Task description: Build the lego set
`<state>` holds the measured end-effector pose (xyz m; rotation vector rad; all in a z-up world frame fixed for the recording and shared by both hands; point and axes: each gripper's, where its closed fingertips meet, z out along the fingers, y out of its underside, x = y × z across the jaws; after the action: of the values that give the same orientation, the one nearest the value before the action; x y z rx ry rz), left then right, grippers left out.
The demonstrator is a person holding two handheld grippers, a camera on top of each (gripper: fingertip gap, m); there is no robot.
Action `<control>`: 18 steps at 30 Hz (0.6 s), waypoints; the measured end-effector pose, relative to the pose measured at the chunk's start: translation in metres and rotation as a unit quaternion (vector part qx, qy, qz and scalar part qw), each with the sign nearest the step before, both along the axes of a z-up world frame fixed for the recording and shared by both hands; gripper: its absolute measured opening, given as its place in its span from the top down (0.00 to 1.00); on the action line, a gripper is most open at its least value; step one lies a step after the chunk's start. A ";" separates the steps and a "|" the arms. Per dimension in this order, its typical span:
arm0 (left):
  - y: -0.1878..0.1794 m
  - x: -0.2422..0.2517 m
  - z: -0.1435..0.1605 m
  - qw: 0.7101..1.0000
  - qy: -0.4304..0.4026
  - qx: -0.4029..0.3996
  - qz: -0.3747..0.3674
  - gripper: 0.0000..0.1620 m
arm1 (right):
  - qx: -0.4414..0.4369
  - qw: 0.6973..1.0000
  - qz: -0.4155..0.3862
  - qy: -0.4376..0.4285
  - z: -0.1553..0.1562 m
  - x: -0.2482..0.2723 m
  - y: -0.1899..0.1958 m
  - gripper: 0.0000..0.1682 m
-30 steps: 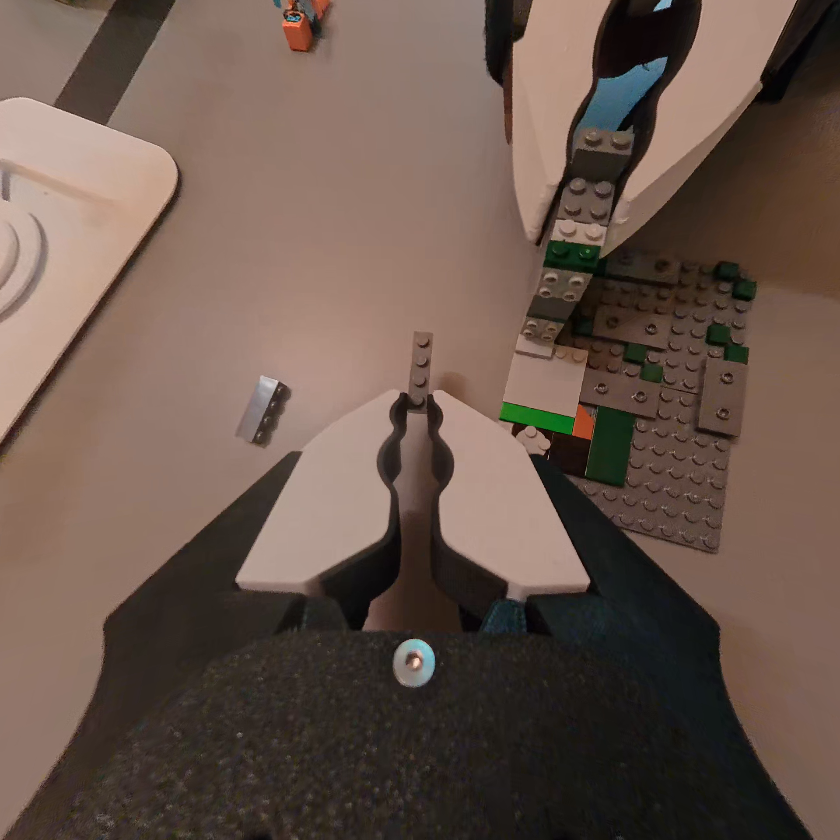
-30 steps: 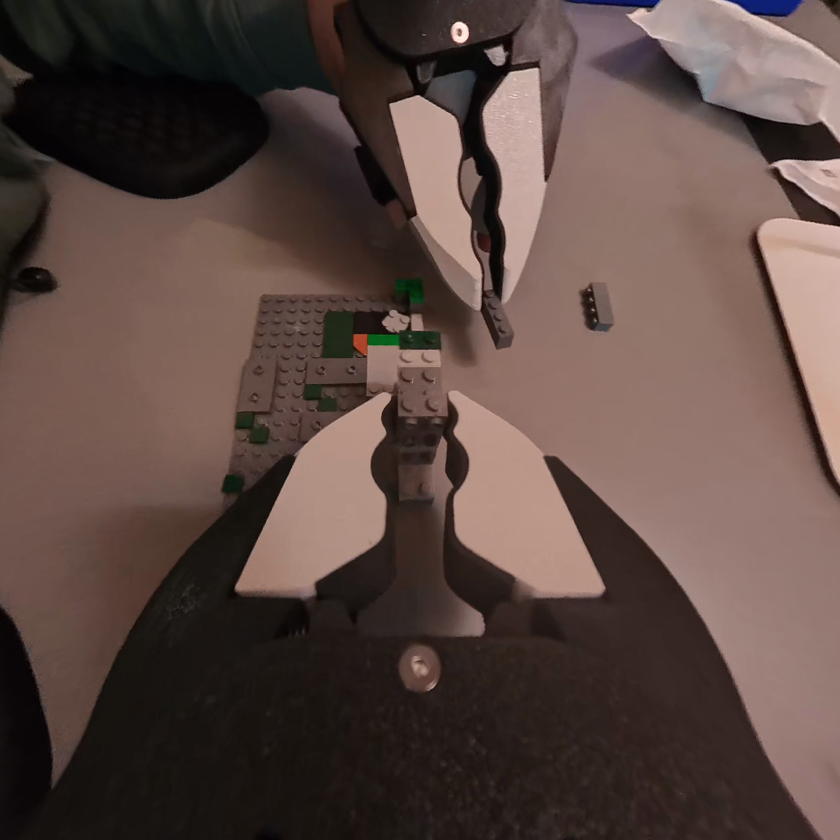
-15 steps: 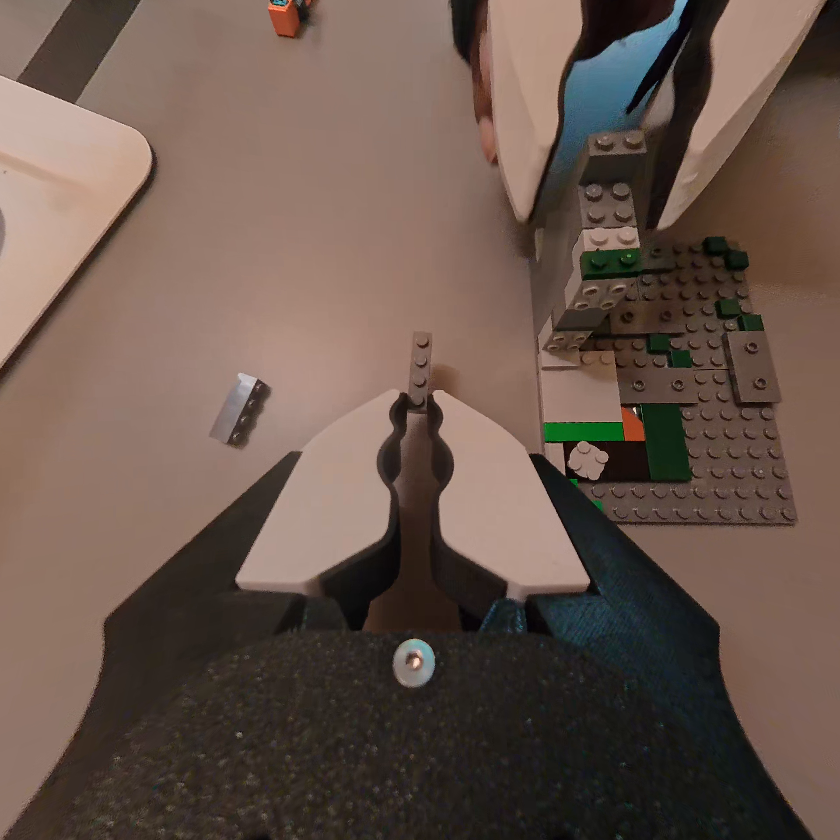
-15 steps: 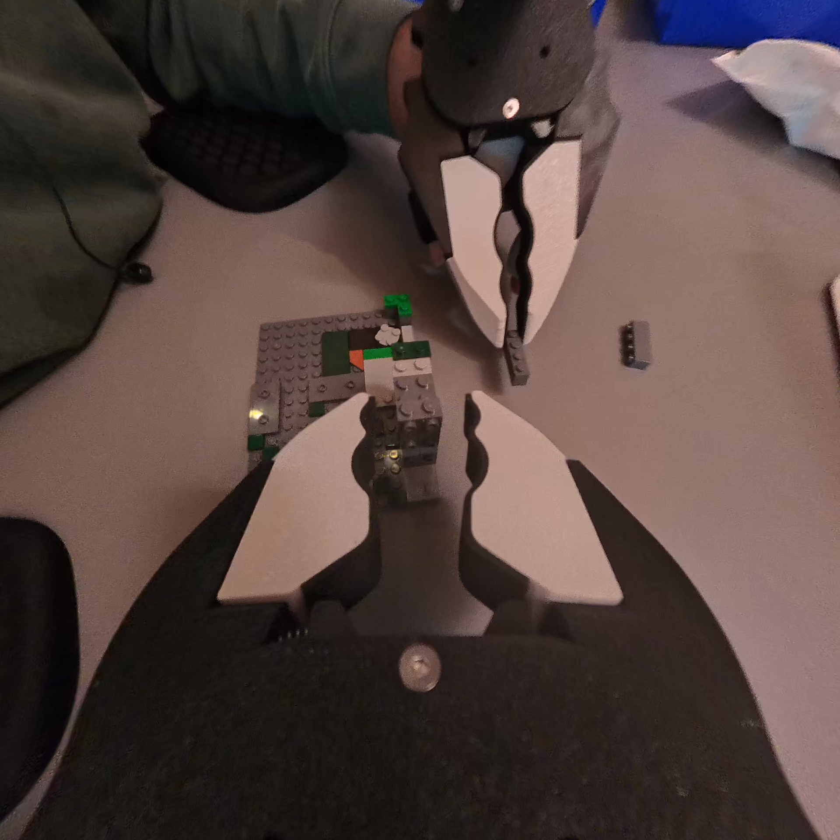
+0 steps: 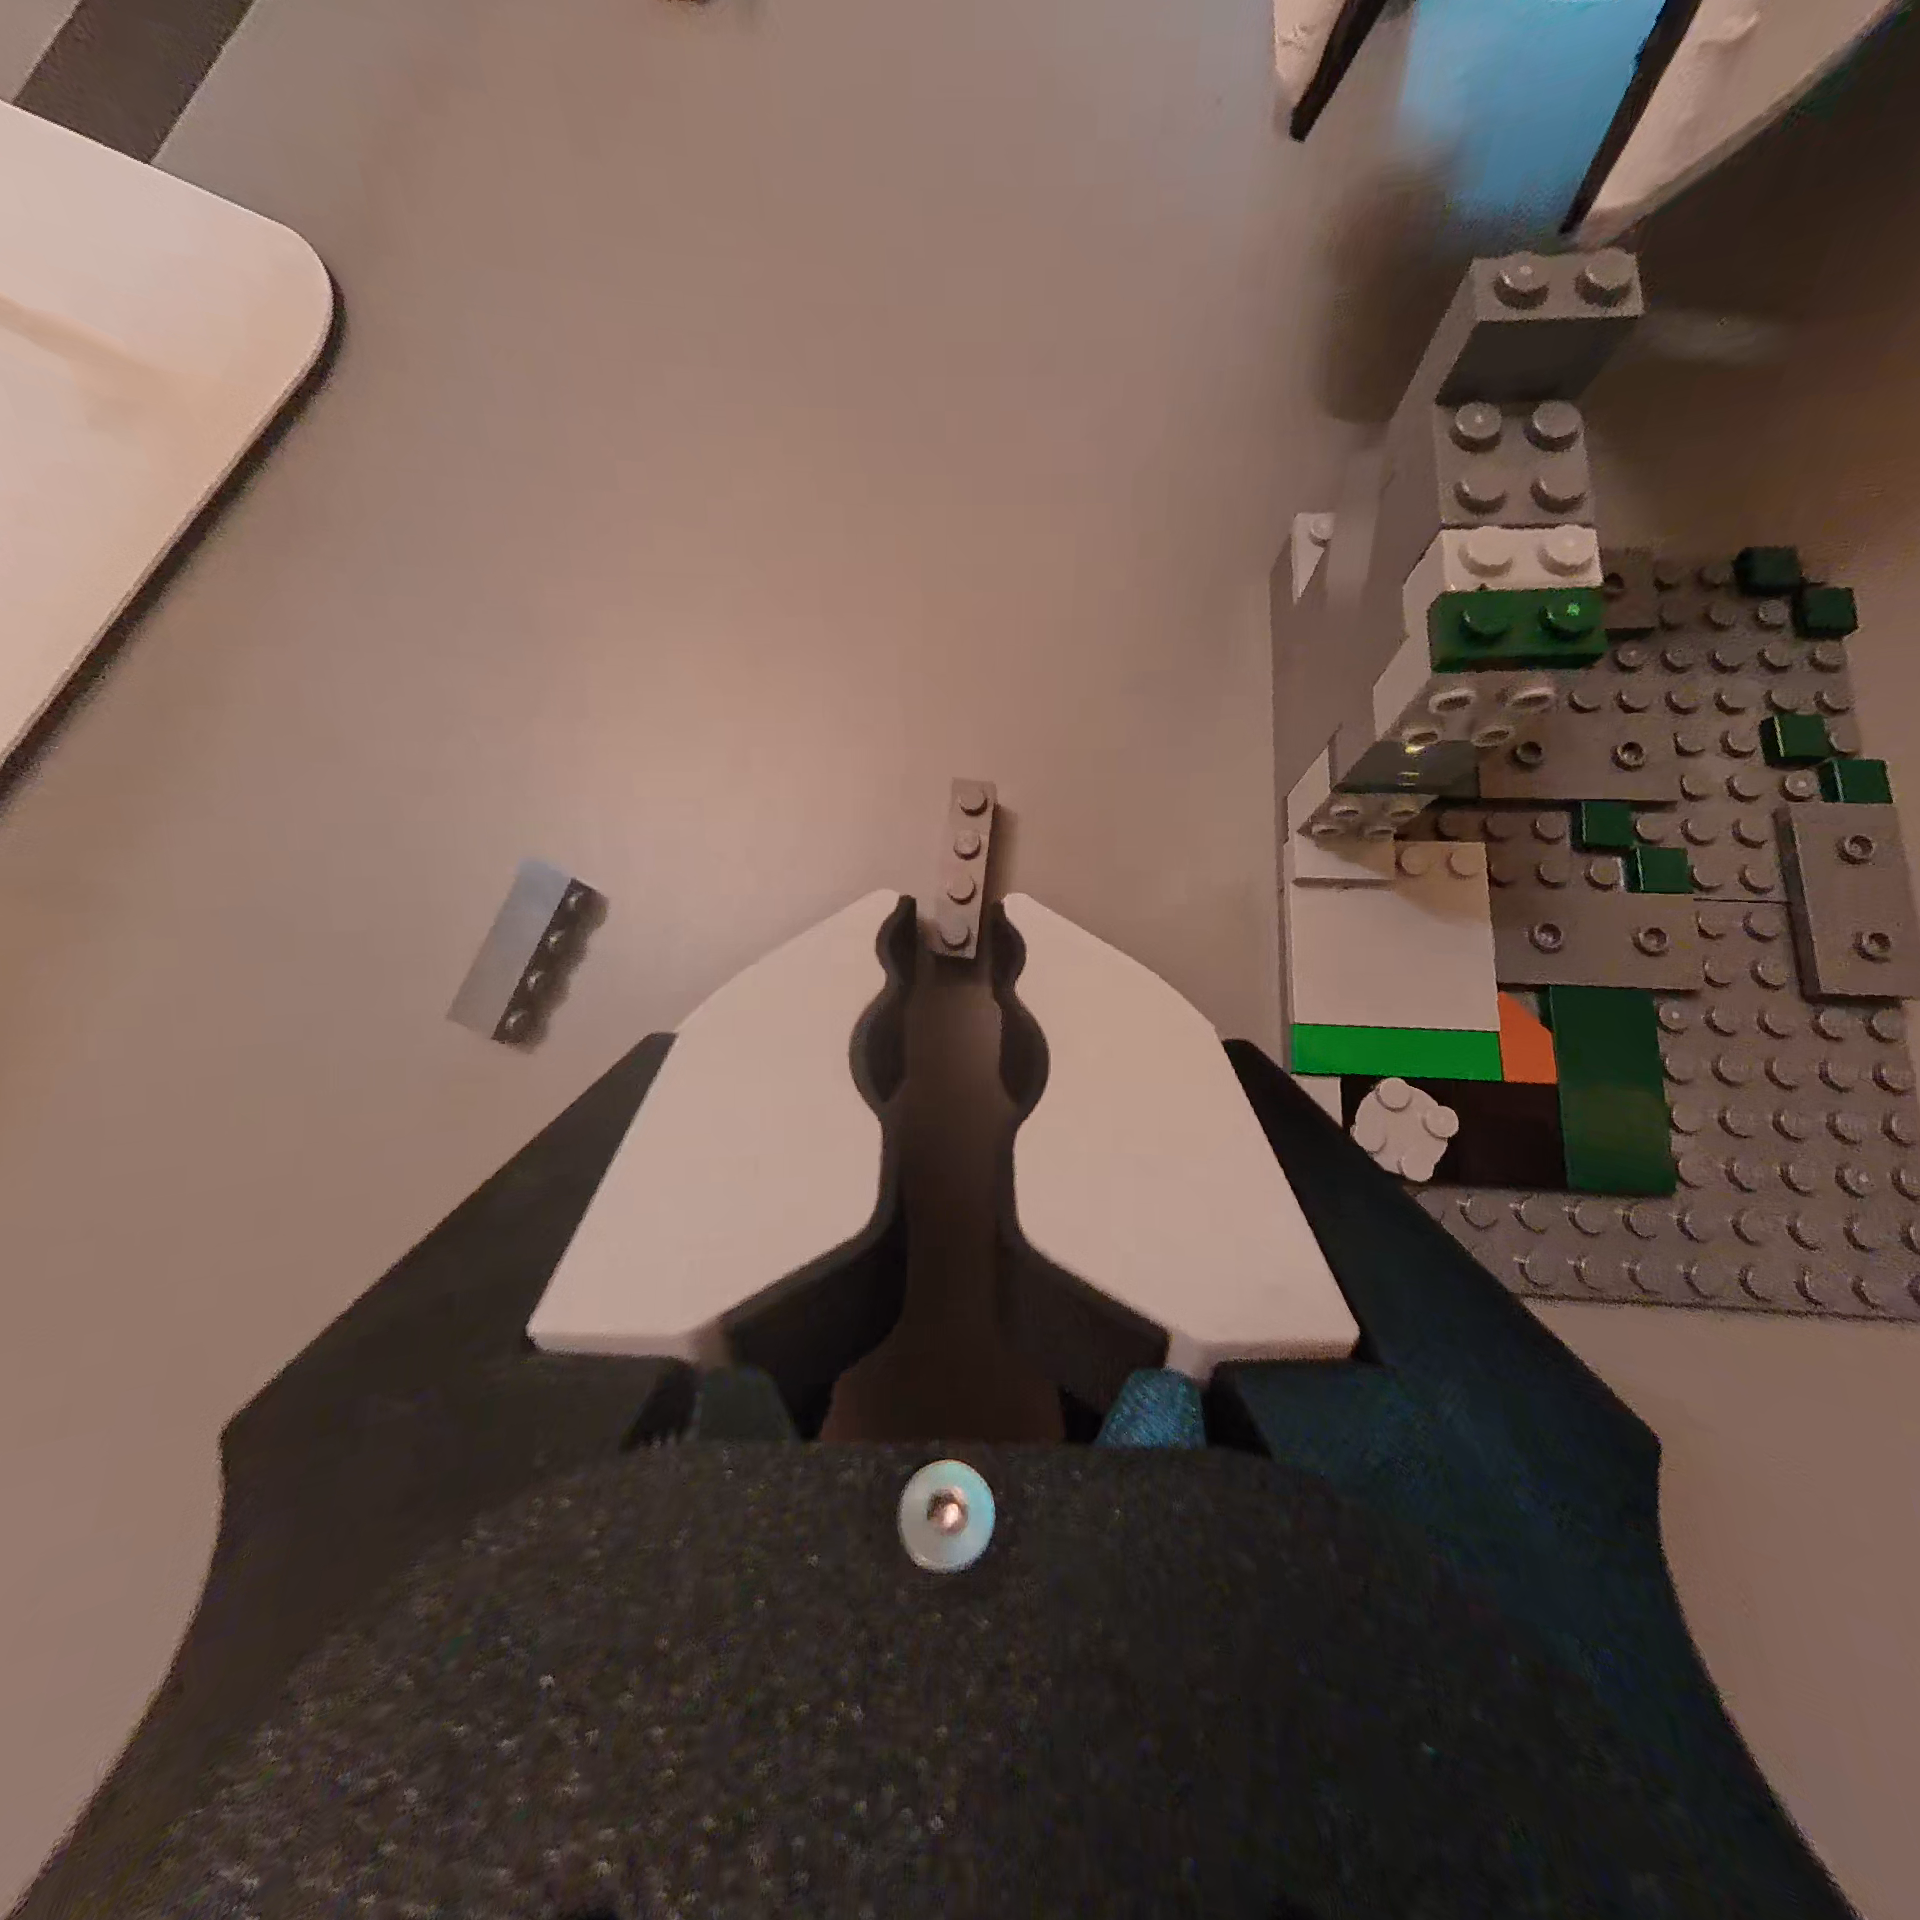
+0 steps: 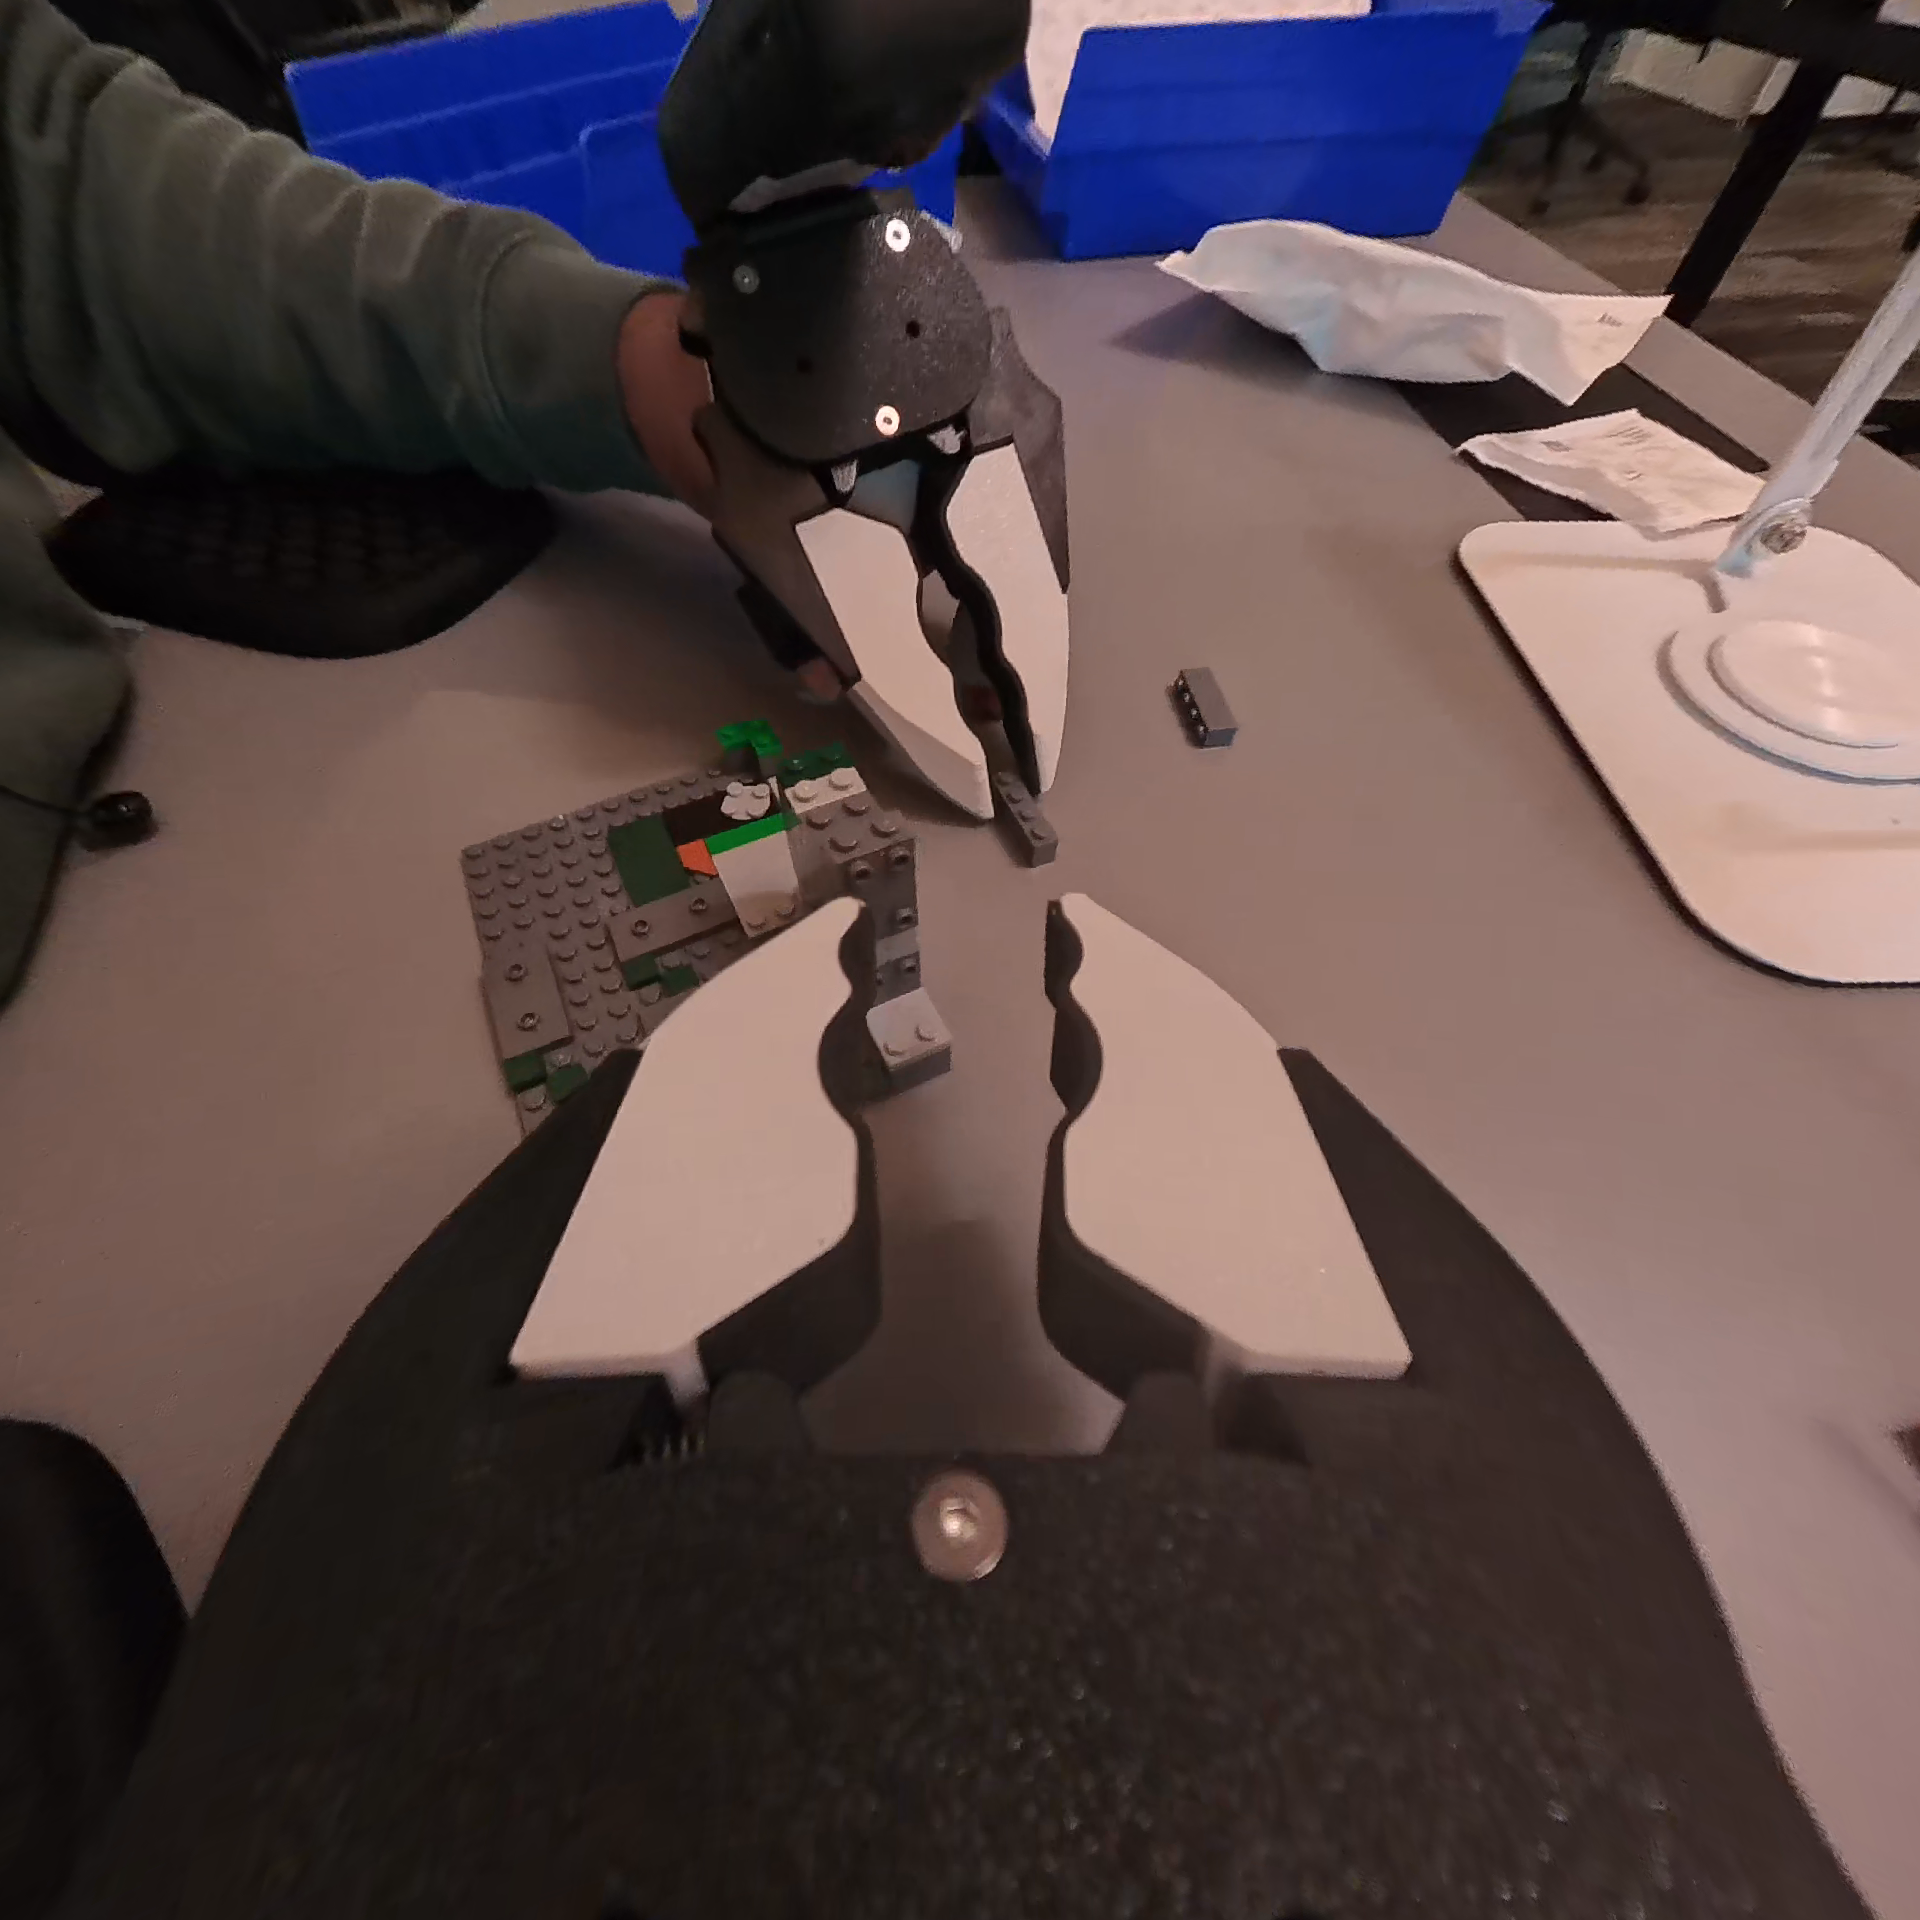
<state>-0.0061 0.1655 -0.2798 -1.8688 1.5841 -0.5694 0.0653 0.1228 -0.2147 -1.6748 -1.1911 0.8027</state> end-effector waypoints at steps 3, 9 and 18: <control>0.001 0.002 0.000 1.000 -0.005 0.003 -0.002 0.91 | 0.004 1.000 -0.005 0.010 0.004 -0.001 0.003 0.82; 0.003 0.006 0.001 1.000 -0.015 -0.004 -0.010 0.91 | -0.005 1.000 -0.007 0.005 -0.003 -0.006 0.003 0.83; 0.004 0.013 0.001 0.999 -0.022 -0.007 -0.031 0.91 | -0.014 1.000 -0.009 0.024 -0.003 -0.009 0.005 0.85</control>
<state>0.0065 0.1692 -0.2786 -1.8105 1.6171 -0.6466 0.0560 0.1278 -0.2175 -1.6784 -1.1341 0.8478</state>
